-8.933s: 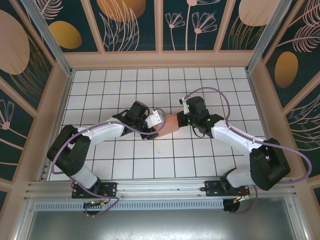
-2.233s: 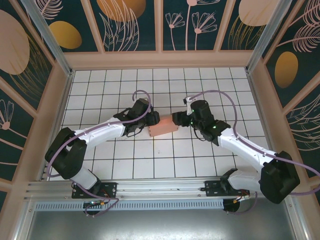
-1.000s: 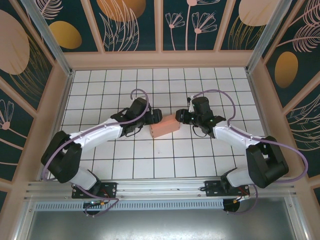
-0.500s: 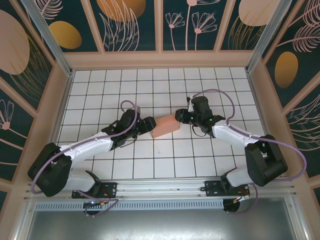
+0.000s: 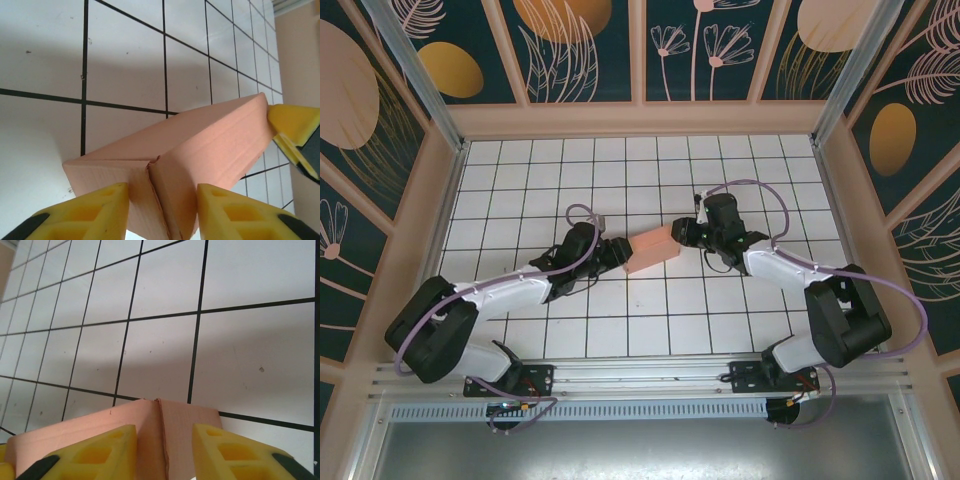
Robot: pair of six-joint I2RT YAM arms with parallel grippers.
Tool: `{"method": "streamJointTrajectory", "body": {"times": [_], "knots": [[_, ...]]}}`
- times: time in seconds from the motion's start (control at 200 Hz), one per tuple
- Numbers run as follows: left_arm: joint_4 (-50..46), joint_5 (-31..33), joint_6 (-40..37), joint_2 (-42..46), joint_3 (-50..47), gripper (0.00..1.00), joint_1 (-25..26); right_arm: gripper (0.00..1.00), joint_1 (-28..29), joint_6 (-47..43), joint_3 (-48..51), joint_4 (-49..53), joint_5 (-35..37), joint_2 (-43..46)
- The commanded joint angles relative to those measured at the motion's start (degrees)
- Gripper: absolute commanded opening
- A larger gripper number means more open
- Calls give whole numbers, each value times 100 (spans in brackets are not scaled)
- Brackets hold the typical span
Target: Fold the paper box
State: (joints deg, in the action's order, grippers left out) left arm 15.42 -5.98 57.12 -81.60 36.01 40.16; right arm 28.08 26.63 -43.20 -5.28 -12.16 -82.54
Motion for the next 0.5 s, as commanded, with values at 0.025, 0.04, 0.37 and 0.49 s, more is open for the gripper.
{"method": "streamJointTrajectory", "body": {"times": [0.025, 0.04, 0.37, 0.49], "knots": [[-333, -39, -8, -354, -339, 29, -35, 28, -56, 43, 237, 117, -168, -151], [-317, -30, -6, -360, -347, 29, -37, 27, -56, 44, 234, 115, -183, -156], [-164, -149, -201, -624, -331, 13, -56, 0, -44, 91, -38, 194, -552, -26], [-201, -141, -215, -640, -267, 26, -56, 19, -35, 88, -229, 255, -533, 95]]}}
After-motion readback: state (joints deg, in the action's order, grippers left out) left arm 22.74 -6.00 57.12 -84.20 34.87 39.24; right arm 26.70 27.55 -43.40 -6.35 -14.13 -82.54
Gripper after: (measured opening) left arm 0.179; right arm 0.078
